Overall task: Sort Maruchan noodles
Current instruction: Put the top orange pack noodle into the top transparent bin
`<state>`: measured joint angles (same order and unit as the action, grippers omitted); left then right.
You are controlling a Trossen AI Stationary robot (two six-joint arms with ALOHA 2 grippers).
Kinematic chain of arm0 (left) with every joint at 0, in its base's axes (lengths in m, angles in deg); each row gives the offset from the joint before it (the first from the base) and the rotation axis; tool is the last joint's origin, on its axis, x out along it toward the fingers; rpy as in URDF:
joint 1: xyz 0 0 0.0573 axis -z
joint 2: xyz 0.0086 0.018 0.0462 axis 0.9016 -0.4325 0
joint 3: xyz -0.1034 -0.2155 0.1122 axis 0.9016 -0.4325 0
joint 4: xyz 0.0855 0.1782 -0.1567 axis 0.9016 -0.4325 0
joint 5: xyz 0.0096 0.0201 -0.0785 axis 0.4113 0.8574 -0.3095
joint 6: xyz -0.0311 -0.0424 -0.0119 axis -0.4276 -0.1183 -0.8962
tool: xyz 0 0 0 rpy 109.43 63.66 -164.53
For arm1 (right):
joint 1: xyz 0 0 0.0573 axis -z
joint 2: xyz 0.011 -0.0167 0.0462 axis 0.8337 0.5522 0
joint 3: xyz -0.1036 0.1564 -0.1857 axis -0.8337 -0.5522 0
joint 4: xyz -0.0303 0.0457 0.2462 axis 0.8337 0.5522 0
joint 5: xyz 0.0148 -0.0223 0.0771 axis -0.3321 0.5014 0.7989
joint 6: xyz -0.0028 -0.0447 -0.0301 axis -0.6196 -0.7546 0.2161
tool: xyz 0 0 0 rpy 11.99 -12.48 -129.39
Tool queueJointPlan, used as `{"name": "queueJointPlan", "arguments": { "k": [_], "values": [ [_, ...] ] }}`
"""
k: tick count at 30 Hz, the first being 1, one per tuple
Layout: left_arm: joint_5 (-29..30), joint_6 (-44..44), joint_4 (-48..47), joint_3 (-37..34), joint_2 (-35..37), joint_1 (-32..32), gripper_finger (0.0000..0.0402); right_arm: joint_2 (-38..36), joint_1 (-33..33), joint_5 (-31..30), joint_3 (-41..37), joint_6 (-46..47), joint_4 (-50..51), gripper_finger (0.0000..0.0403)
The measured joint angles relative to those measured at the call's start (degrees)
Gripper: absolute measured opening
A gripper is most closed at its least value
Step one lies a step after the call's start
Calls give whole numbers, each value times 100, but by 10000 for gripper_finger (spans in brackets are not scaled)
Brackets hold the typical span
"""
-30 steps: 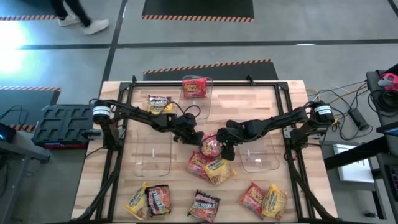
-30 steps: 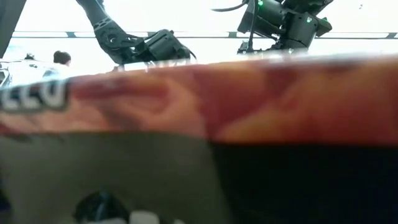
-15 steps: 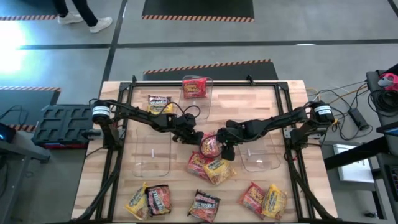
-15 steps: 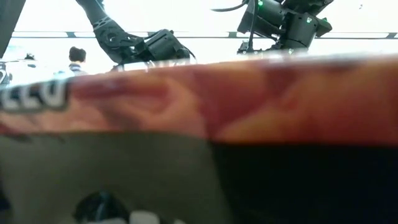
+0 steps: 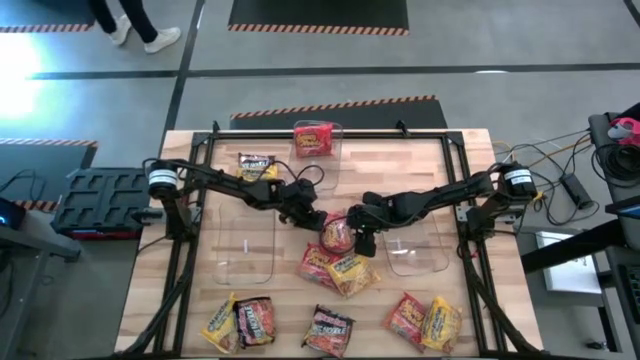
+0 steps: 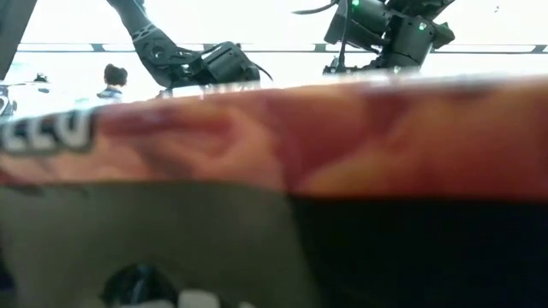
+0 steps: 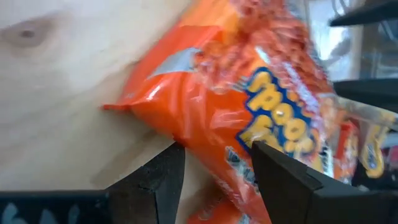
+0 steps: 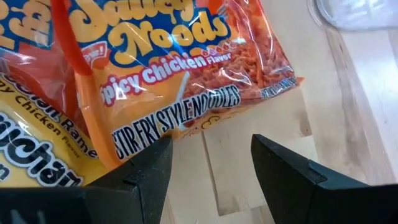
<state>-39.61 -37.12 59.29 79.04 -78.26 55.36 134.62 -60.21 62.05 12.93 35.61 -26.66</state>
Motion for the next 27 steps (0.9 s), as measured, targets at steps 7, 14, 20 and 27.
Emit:
{"name": "queueJointPlan", "arguments": {
  "k": [7,14,20,27],
  "values": [
    [-101,182,-1285,466,226,2,168,58,0,-54,-2,-64,-24,208],
    [359,226,-1949,709,238,65,168,285,-2,-185,11,-314,-85,207],
    [568,96,-1748,655,238,72,168,391,-2,-191,16,-468,-168,207],
    [564,96,-1597,674,238,76,168,389,0,-105,9,-466,-197,207]
  ]
}}
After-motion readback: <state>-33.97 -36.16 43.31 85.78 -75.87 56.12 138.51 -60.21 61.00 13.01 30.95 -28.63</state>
